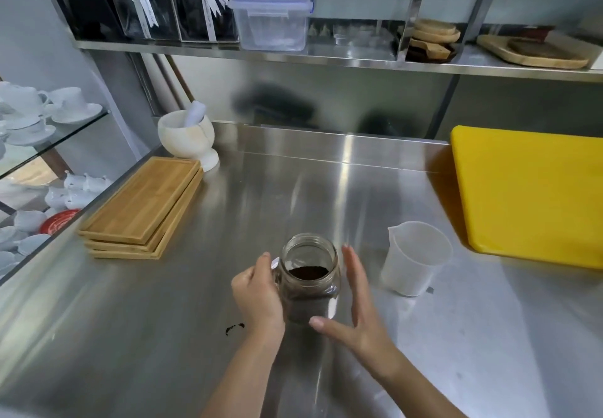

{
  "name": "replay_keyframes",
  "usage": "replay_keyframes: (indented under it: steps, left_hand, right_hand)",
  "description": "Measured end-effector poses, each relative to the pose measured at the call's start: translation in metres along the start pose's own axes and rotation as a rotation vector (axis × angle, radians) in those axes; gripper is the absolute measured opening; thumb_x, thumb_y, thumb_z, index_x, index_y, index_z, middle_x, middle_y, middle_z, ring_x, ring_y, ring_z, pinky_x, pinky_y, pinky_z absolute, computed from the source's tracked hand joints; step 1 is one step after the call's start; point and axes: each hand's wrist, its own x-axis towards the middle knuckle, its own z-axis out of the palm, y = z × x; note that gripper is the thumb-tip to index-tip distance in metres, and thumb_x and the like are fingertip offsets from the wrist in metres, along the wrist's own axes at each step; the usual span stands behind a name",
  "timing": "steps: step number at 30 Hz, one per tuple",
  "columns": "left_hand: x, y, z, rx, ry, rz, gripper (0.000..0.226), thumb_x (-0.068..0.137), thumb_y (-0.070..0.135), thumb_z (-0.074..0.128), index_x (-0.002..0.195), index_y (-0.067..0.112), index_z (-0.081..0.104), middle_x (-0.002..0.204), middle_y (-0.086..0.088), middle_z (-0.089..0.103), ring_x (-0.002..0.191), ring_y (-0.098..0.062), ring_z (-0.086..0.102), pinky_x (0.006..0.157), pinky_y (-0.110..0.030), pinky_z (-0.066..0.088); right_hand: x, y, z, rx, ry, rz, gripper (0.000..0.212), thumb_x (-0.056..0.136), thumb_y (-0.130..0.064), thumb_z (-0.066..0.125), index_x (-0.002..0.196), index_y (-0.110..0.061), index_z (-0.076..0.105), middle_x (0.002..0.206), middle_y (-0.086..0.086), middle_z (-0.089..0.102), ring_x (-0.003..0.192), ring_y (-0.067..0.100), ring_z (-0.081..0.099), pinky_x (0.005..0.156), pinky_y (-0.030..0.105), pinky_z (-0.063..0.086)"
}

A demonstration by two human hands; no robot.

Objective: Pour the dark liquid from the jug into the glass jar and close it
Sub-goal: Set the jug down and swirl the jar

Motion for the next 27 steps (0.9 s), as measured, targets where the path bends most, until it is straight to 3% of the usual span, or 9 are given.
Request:
replay_keyframes:
  steps: [3, 8, 12, 17, 20, 22, 24, 25, 27]
  left_hand:
    - [0.001, 0.002, 0.000, -0.006, 0.011, -0.014, 0.057, 0.084, 0.003, 0.051, 0.035, 0.021, 0.029, 0.030, 0.014, 0.027, 0.033, -0.005, 0.023, 0.039, -0.022, 0.023]
    - [-0.009, 0.001, 0.001, 0.042, -0.058, -0.046, 0.055, 0.081, 0.004, 0.051, 0.028, 0.015, 0.046, 0.028, 0.009, 0.034, 0.034, -0.008, 0.030, 0.041, -0.023, 0.030]
    - [-0.008, -0.002, 0.001, 0.091, -0.136, -0.048, 0.045, 0.077, 0.009, 0.056, 0.036, 0.018, 0.038, 0.037, 0.010, 0.028, 0.044, -0.014, 0.026, 0.044, -0.026, 0.025]
    - [0.001, 0.005, 0.004, 0.047, -0.320, -0.033, 0.042, 0.084, 0.012, 0.056, 0.043, 0.014, 0.048, 0.040, 0.007, 0.042, 0.041, -0.009, 0.036, 0.042, -0.018, 0.030]
    - [0.021, 0.015, -0.005, 0.014, -0.254, 0.061, 0.023, 0.083, 0.025, 0.051, 0.066, 0.019, 0.066, 0.074, 0.000, 0.066, 0.075, -0.013, 0.061, 0.071, -0.021, 0.044]
    - [0.031, 0.018, -0.007, -0.047, -0.059, 0.090, 0.022, 0.083, 0.029, 0.047, 0.089, 0.021, 0.066, 0.101, -0.001, 0.067, 0.101, -0.014, 0.060, 0.086, -0.026, 0.042]
    - [0.022, 0.020, -0.003, -0.050, 0.087, 0.063, 0.027, 0.089, 0.028, 0.046, 0.109, 0.019, 0.062, 0.120, 0.000, 0.062, 0.110, -0.009, 0.054, 0.094, -0.024, 0.037]
    - [0.011, 0.017, 0.003, -0.025, 0.013, 0.008, 0.028, 0.091, 0.028, 0.045, 0.111, 0.019, 0.061, 0.121, 0.001, 0.062, 0.107, -0.005, 0.054, 0.093, -0.020, 0.037]
    - [-0.016, 0.010, 0.017, 0.101, -0.380, -0.160, 0.026, 0.090, 0.033, 0.046, 0.094, 0.019, 0.068, 0.098, 0.003, 0.071, 0.089, -0.004, 0.060, 0.081, -0.017, 0.044]
  right_hand:
    - [0.003, 0.001, -0.002, -0.074, 0.208, -0.036, 0.112, 0.057, -0.057, 0.078, 0.142, -0.045, 0.006, 0.148, -0.037, 0.009, 0.137, -0.010, 0.008, 0.107, 0.007, 0.015]
    - [0.013, -0.001, 0.002, -0.091, -0.086, -0.010, 0.103, 0.060, -0.002, 0.082, 0.142, -0.013, 0.020, 0.141, 0.003, 0.042, 0.129, 0.009, 0.041, 0.102, 0.020, 0.035]
    - [0.024, -0.013, -0.017, -0.121, -0.157, -0.003, 0.099, 0.051, 0.006, 0.084, 0.132, -0.012, 0.031, 0.127, 0.004, 0.052, 0.116, 0.006, 0.052, 0.092, 0.015, 0.040]
    - [0.021, -0.015, -0.019, -0.164, -0.009, -0.068, 0.090, 0.047, 0.007, 0.086, 0.121, -0.011, 0.039, 0.115, 0.000, 0.058, 0.106, 0.005, 0.058, 0.087, 0.014, 0.043]
    - [0.016, -0.015, -0.021, -0.105, 0.091, -0.068, 0.087, 0.044, 0.002, 0.084, 0.118, -0.013, 0.040, 0.113, 0.001, 0.058, 0.103, 0.004, 0.059, 0.084, 0.013, 0.045]
    - [0.011, -0.015, -0.022, -0.077, 0.127, -0.064, 0.086, 0.044, 0.002, 0.083, 0.117, -0.016, 0.039, 0.112, 0.001, 0.057, 0.102, 0.001, 0.059, 0.082, 0.011, 0.045]
    - [0.008, -0.013, -0.023, -0.073, 0.149, -0.071, 0.086, 0.044, 0.002, 0.083, 0.116, -0.017, 0.039, 0.113, 0.002, 0.057, 0.102, 0.001, 0.059, 0.082, 0.010, 0.044]
    - [0.008, -0.012, -0.023, -0.072, 0.156, -0.072, 0.086, 0.044, 0.002, 0.083, 0.115, -0.017, 0.039, 0.113, 0.002, 0.057, 0.102, 0.001, 0.059, 0.082, 0.010, 0.044]
    - [0.006, -0.011, -0.024, -0.071, 0.160, -0.071, 0.085, 0.044, 0.003, 0.082, 0.115, -0.016, 0.040, 0.112, 0.003, 0.057, 0.101, 0.002, 0.059, 0.082, 0.011, 0.045]
